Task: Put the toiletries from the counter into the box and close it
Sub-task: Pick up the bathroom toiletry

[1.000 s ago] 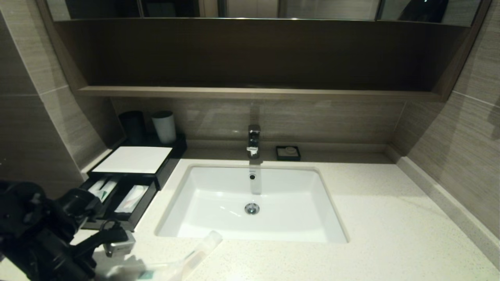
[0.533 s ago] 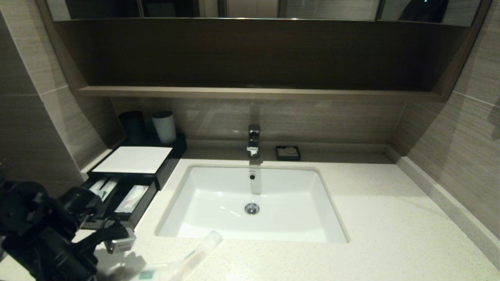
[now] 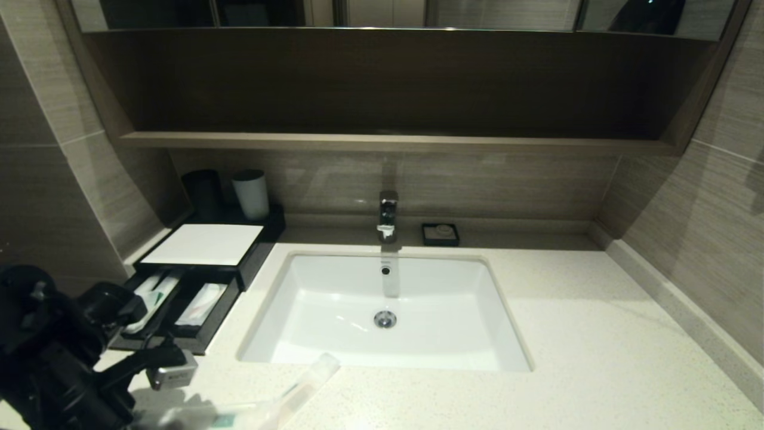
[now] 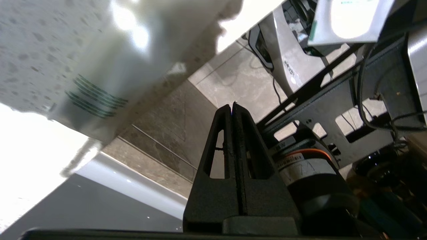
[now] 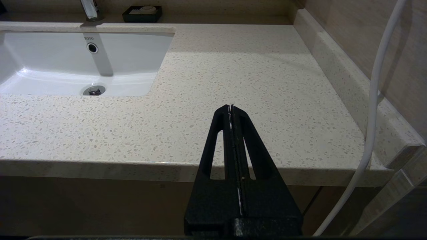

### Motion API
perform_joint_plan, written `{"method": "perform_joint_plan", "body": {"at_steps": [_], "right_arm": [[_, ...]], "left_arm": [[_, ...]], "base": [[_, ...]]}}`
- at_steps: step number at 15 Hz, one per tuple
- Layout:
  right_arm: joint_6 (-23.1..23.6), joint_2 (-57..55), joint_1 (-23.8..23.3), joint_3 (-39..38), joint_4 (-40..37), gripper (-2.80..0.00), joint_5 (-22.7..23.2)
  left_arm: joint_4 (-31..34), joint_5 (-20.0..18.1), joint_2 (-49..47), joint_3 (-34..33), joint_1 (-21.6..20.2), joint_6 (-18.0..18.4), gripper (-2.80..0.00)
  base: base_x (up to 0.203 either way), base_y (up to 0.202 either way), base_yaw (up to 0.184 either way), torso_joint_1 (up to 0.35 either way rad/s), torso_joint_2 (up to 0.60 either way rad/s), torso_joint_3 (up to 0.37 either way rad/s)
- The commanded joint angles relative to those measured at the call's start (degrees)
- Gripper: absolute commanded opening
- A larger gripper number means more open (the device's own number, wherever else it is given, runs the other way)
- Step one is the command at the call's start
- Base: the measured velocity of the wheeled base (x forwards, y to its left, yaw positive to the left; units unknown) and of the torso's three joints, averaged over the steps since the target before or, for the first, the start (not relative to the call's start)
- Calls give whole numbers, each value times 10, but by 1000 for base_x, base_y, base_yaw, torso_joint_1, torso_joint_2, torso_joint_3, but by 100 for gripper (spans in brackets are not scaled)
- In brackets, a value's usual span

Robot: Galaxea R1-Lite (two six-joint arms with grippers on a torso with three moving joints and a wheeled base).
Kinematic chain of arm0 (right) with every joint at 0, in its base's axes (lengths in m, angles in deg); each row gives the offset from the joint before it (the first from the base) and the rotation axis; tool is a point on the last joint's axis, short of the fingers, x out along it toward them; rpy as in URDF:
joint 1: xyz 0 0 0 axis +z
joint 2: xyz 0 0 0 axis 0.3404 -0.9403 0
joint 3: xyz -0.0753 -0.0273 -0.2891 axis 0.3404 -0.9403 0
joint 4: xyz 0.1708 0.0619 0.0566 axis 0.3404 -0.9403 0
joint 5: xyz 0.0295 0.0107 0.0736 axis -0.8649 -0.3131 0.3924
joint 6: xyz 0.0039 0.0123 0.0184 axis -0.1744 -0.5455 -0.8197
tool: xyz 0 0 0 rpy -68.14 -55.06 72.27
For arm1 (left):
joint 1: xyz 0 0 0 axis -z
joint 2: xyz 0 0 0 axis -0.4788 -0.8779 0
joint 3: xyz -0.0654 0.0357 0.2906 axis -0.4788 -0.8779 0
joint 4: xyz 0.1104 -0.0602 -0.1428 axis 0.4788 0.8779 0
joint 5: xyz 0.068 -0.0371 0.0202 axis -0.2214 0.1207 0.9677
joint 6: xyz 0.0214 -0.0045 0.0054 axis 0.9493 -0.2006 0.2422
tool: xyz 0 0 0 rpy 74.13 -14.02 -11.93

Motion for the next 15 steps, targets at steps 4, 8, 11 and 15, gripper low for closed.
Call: {"method": "perform_joint_plan", "body": {"at_steps": [4,8,11,15], "right_arm": [[0,0,0,0,0,-280,0],[0,0,0,0,0,-280,0],[0,0,0,0,0,-280,0],[0,0,0,0,0,-280,0]], "left_arm": [[-21,-4,-25,-3,-9,2,-280],[-29,-4,-30,3,-13,2,-280],[-23,-2,3,0,-12,2,-280],[-7,5,65,-26,-2,0,-280]], "base": [[0,0,0,0,0,0],[0,0,0,0,0,0],[0,0,0,0,0,0],[0,0,0,0,0,0]]}}
